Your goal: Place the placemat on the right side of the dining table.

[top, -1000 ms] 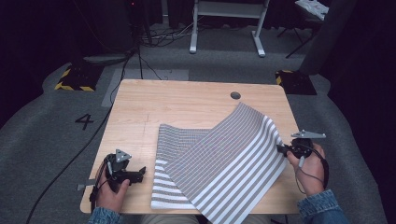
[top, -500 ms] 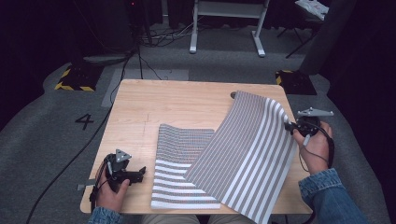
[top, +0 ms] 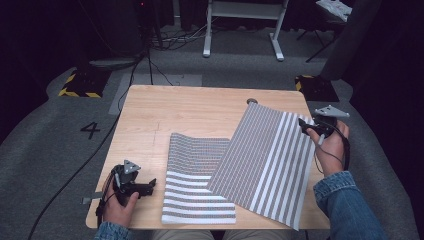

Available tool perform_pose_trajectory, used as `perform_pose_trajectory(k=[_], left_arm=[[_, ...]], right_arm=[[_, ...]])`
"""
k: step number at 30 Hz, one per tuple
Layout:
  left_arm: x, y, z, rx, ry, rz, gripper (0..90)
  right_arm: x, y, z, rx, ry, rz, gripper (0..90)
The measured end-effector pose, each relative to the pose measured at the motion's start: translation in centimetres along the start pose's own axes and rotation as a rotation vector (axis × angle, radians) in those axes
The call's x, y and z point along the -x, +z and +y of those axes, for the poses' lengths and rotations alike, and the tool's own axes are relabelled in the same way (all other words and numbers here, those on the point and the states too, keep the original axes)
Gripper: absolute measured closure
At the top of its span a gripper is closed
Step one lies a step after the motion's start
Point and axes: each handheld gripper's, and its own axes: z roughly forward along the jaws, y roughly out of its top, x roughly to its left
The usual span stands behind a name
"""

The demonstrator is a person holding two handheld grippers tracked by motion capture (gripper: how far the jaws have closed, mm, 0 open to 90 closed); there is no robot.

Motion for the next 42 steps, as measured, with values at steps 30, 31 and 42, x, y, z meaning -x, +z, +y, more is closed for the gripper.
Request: perform_pose_trajectory(k=[30, 31, 42], left_arm=[[0.0, 0.0, 0.0, 0.0, 0.0, 0.0, 0.1], [0.0, 0.0, 0.0, 0.0, 0.001, -0.001, 0.1], [0.0, 0.0, 0.0, 0.0, 0.0, -0.001, 0.1]], right_arm=[[-10.2, -9.6, -1.8, 0.002, 0.002, 0.394, 35.2], [-10.7, -9.8, -1.9, 0.0, -0.007, 0.404, 34.9], [-17.5, -10.7, -3.5, -0.049, -0.105, 0.552, 34.7]])
